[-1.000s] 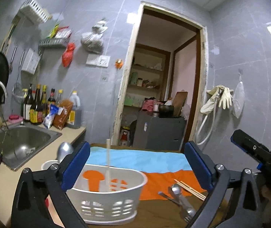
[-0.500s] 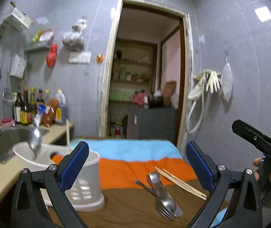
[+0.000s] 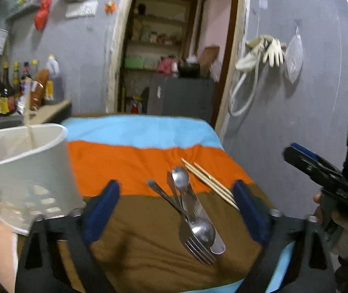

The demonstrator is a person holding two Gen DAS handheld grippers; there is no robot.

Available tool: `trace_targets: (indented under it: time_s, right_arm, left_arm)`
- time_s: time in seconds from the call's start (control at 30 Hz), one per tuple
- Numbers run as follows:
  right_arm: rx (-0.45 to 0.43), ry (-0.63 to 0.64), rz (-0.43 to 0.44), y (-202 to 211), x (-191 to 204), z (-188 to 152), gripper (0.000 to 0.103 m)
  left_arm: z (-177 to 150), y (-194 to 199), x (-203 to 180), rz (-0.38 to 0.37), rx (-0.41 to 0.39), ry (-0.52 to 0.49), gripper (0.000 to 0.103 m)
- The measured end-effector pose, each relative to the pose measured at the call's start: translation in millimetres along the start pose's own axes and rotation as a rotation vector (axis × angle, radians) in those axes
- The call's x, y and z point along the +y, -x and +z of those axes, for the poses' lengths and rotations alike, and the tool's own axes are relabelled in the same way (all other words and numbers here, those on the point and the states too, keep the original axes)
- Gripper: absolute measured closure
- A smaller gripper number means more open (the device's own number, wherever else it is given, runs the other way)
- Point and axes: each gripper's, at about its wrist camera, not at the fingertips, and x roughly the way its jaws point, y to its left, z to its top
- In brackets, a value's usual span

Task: Organize utensils
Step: 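Move both tools back to the utensils on the cloth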

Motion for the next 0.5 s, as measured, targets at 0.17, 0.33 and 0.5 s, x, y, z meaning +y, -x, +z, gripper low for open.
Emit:
trace_targets:
  time_s: [0.17,0.33,0.5]
  right_arm:
    - [0.153,-0.022,-0.007,-37.3,-13.2,-10.0,0.034]
    - [0.287,-0.019,0.007,-68.4,-16.9,-15.6,0.055]
    - [0.346,0.012,0.001,-82.9,-14.8,-17.6,0.063]
  left_arm:
    - [1.2,-35.2,7.3,-0.024,0.137,0.022,0.054]
    - [3.8,-64.1,22.8,-0.059,0.246,0.103,0.073]
    - [4.8,-85.6,41.0,-0.084,0.334,0.199,0.083]
